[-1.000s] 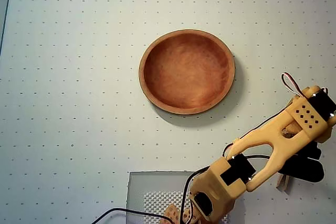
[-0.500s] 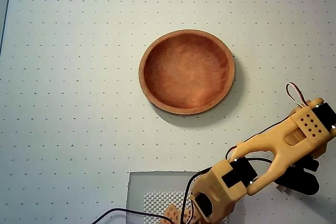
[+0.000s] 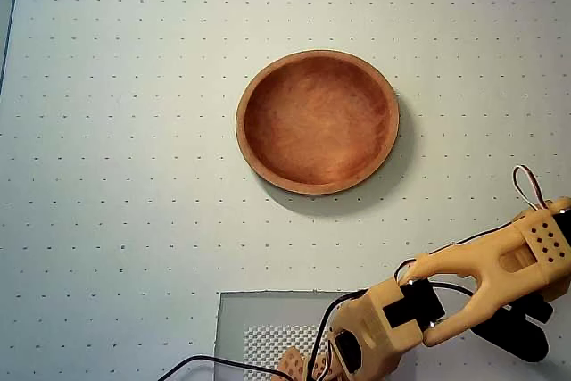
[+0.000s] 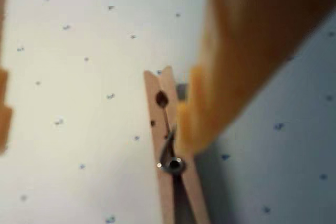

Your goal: Grasp a clothespin and put it in the bowl.

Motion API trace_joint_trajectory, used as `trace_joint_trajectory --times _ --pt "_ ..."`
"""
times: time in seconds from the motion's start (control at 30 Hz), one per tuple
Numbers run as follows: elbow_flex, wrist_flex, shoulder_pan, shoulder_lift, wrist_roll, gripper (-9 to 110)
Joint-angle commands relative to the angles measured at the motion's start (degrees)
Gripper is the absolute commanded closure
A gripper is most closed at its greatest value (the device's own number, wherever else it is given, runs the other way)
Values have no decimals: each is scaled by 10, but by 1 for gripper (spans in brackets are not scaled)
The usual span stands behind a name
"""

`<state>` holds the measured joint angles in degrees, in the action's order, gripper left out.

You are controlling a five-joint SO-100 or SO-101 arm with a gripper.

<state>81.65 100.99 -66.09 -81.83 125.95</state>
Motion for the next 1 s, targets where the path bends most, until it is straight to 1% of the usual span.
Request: trace_joint_trajectory --times 0.0,0.2,0.4,0.5,0.67,0.97 --pt "-47 8 -15 -11 5 79" --pt "-53 7 -22 -11 6 74" --pt "-58 6 -11 -7 9 73" --pt "-84 7 7 27 38 72" --pt "-130 13 19 73 57 72" --pt "-233 12 18 171 60 72"
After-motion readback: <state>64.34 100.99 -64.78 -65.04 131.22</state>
